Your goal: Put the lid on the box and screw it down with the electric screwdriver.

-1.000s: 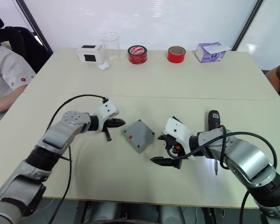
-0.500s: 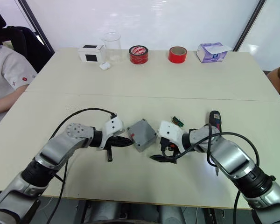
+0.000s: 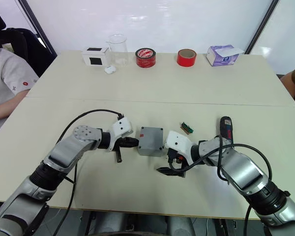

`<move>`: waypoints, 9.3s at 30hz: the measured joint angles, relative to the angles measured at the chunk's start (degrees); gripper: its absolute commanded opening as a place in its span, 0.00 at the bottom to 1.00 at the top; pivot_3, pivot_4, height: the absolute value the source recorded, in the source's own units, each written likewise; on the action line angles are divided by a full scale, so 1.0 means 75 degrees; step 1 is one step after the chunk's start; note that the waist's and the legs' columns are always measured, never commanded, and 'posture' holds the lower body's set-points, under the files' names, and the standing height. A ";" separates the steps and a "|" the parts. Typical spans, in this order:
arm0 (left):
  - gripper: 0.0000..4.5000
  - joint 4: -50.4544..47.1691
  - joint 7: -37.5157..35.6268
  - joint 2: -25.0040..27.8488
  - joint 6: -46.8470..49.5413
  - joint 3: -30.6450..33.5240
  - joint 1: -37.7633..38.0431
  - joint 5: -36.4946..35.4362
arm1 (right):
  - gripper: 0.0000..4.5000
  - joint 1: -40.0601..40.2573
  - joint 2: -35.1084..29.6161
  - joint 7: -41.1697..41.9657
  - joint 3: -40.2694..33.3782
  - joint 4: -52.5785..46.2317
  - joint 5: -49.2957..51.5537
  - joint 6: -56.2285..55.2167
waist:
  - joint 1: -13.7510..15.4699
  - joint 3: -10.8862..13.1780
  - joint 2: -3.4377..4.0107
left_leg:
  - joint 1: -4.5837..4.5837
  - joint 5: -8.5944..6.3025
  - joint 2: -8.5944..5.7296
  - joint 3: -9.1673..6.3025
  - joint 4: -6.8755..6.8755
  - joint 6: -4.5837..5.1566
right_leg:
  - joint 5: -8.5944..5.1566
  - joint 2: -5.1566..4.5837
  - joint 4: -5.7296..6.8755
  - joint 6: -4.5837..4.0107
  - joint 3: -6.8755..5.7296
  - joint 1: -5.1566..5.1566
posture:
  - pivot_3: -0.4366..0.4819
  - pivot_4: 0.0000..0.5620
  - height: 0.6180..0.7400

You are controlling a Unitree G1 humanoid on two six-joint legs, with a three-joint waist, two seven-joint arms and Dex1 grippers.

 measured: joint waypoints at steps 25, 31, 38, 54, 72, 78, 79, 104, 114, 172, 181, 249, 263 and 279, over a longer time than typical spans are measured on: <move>0.00 -0.1346 -0.1065 0.0898 0.1292 0.1627 -0.0345 -0.2340 | 0.59 0.2082 0.0117 -0.1001 -0.3453 0.0156 0.0946 0.0300 | -0.0010 -0.0002 -0.0005 | 0.0013 0.0000 0.0003 0.0005 0.0005 0.0000 | -0.0001 0.0004 0.0021 -0.0001 0.0009 0.0003 | 0.48 0.27 1.00; 0.00 -0.1376 -0.0956 0.0835 0.1292 0.1588 -0.0408 -0.2348 | 0.29 0.1997 0.0260 -0.1037 -0.3114 0.0503 0.0799 0.0020 | -0.0004 -0.0002 -0.0005 | 0.0012 0.0000 0.0002 0.0005 0.0006 0.0000 | -0.0001 0.0004 0.0020 -0.0001 0.0009 0.0003 | 0.48 0.27 1.00; 0.00 -0.1402 -0.0867 0.0835 0.1293 0.1587 -0.0407 -0.2357 | 0.29 0.1863 0.0271 -0.1081 -0.2951 0.0683 0.0650 -0.0157 | -0.0006 -0.0002 -0.0005 | 0.0012 0.0000 0.0002 0.0004 0.0006 0.0000 | -0.0001 0.0005 0.0021 -0.0001 0.0008 0.0003 | 0.48 0.27 1.00; 0.00 -0.1404 -0.0799 0.0835 0.1290 0.1582 -0.0407 -0.2354 | 0.01 0.1853 0.0261 -0.1069 -0.2802 0.0853 0.0482 -0.0459 | -0.0003 -0.0002 -0.0005 | 0.0012 0.0000 0.0002 0.0005 0.0007 0.0000 | -0.0001 0.0005 0.0021 -0.0001 0.0008 0.0003 | 0.48 0.27 1.00; 0.00 -0.1309 -0.0793 0.0793 0.1275 0.1584 -0.0407 -0.2356 | 0.01 0.1196 0.0053 -0.0983 -0.3401 0.0501 0.1166 0.0210 | -0.0007 -0.0002 -0.0005 | 0.0012 0.0000 0.0003 0.0004 0.0007 0.0000 | -0.0001 0.0005 0.0021 -0.0001 0.0008 0.0003 | 0.48 0.27 1.00; 0.00 -0.1191 -0.0823 0.0947 0.1230 0.1601 -0.0405 -0.2350 | 0.01 0.0010 0.0300 -0.1043 -0.3151 0.0355 0.1528 0.0497 | -0.0046 -0.0002 -0.0004 | 0.0014 0.0000 0.0004 0.0001 0.0007 0.0000 | -0.0001 0.0008 0.0025 -0.0001 0.0007 0.0002 | 0.48 0.27 1.00; 0.00 -0.1148 -0.0829 0.0996 0.1225 0.1609 -0.0407 -0.2342 | 0.01 -0.0113 0.0329 -0.1056 -0.3078 0.0347 0.1540 0.0499 | -0.0048 -0.0002 -0.0004 | 0.0014 0.0000 0.0005 0.0001 0.0007 0.0000 | -0.0002 0.0009 0.0024 -0.0001 0.0007 0.0002 | 0.48 0.27 1.00; 0.00 -0.1186 -0.0241 0.1046 0.1297 0.2172 -0.0098 -0.2600 | 0.01 -0.0940 0.1113 -0.1005 -0.1392 0.0939 0.1000 0.0062 | -0.0014 -0.0001 -0.0005 | 0.0006 0.0000 0.0002 0.0002 0.0013 0.0000 | -0.0001 0.0002 0.0024 -0.0001 0.0005 0.0002 | 0.48 0.27 1.00; 0.00 -0.1187 -0.0227 0.1046 0.1296 0.2168 -0.0098 -0.2626 | 0.01 -0.0937 0.1167 -0.0990 -0.1284 0.1182 0.0795 -0.0150 | -0.0013 -0.0001 -0.0005 | 0.0006 0.0000 0.0002 0.0003 0.0013 0.0000 | -0.0001 0.0002 0.0023 -0.0001 0.0005 0.0002 | 0.48 0.27 1.00; 0.00 -0.1195 -0.0064 0.0867 0.1249 0.1967 -0.0104 -0.2685 | 0.71 -0.1226 0.1365 -0.0941 -0.1682 0.1490 0.1193 0.0504 | -0.0002 -0.0001 -0.0005 | 0.0004 0.0000 0.0002 0.0002 0.0013 0.0000 | -0.0001 0.0001 0.0023 -0.0001 0.0004 0.0002 | 0.48 0.27 1.00; 0.00 -0.1653 -0.0212 0.0487 0.1278 0.1882 -0.0905 -0.3049 | 1.00 -0.1555 -0.0539 -0.1623 -0.4189 0.1387 0.2169 0.3540 | -0.0009 0.0000 -0.0003 | -0.0004 -0.0003 -0.0002 0.0003 0.0013 0.0005 | -0.0001 -0.0008 0.0008 -0.0001 0.0003 0.0003 | 0.48 0.27 1.00; 0.00 -0.1410 -0.0174 0.1171 0.1441 0.2029 -0.0292 -0.3018 | 0.02 0.0082 0.1761 -0.0954 -0.1189 0.1555 -0.0641 -0.2582 | -0.0170 0.0004 -0.0015 | 0.0007 0.0000 0.0005 0.0003 0.0012 0.0000 | -0.0001 0.0003 0.0027 0.0000 0.0007 -0.0001 | 0.48 0.27 1.00; 0.00 -0.1473 0.0021 0.1108 0.1439 0.2027 -0.0243 -0.3016 | 0.02 -0.0448 0.1685 -0.0675 -0.1268 0.1505 -0.0141 -0.1270 | -0.0170 0.0004 -0.0015 | 0.0007 0.0000 0.0005 0.0002 0.0012 0.0000 | -0.0001 0.0003 0.0027 -0.0001 0.0007 -0.0001 | 0.48 0.27 1.00; 0.00 -0.1578 0.0358 0.0824 0.1430 0.2023 0.0061 -0.3015 | 0.02 -0.1666 0.0933 0.0187 -0.0933 0.1953 0.0021 0.0100 | -0.0172 0.0004 -0.0015 | 0.0006 0.0000 0.0005 0.0002 0.0013 0.0000 | -0.0001 0.0002 0.0027 -0.0001 0.0007 -0.0001 | 0.48 0.27 1.00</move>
